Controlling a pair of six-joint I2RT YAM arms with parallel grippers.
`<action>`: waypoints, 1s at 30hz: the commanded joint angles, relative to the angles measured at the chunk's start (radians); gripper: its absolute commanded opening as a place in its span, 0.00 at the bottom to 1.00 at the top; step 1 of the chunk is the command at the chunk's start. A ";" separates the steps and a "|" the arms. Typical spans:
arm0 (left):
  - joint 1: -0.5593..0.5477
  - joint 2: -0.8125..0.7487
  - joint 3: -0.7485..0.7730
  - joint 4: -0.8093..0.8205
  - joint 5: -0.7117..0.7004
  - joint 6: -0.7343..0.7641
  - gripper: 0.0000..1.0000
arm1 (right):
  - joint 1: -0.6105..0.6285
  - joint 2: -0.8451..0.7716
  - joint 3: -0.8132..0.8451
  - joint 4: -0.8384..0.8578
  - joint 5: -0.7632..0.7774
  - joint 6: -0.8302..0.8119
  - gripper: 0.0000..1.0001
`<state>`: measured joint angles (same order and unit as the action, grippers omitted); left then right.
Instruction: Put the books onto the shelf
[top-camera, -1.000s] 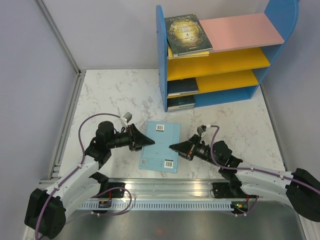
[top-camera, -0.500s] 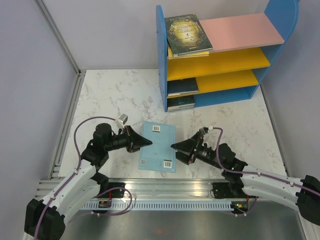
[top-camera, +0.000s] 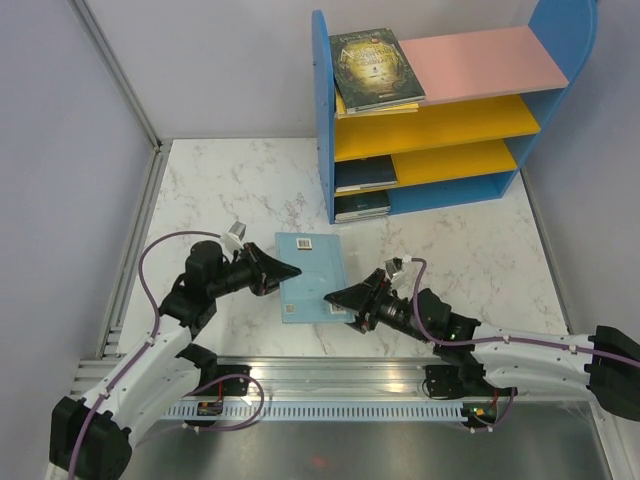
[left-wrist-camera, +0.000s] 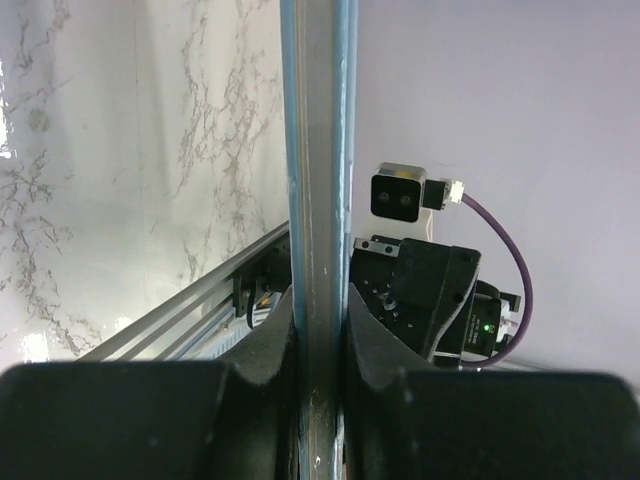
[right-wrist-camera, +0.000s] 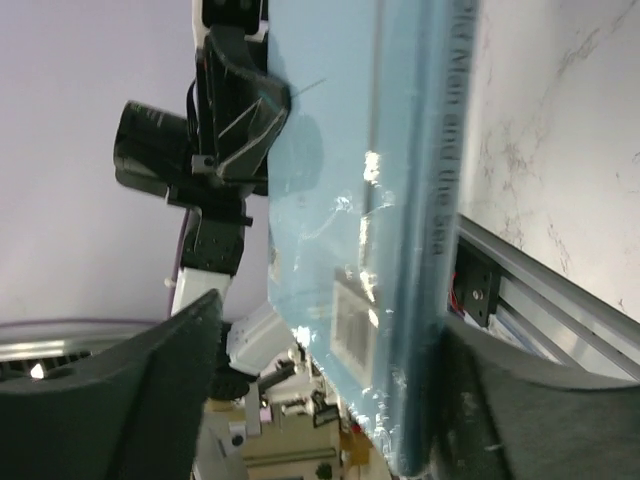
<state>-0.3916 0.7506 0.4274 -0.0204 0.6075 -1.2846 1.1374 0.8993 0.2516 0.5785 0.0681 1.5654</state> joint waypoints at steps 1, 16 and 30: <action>0.004 -0.028 0.051 0.027 -0.023 -0.030 0.02 | 0.005 -0.035 0.084 -0.001 0.132 -0.005 0.72; 0.005 -0.011 0.054 -0.208 -0.012 0.134 0.08 | 0.005 -0.301 0.072 -0.260 0.355 -0.001 0.00; 0.005 0.076 0.123 -0.497 -0.095 0.380 0.57 | -0.036 -0.393 0.261 -1.080 0.521 0.056 0.00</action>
<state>-0.3885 0.8394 0.5426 -0.4580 0.5465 -0.9997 1.1267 0.4835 0.4568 -0.4496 0.5552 1.6104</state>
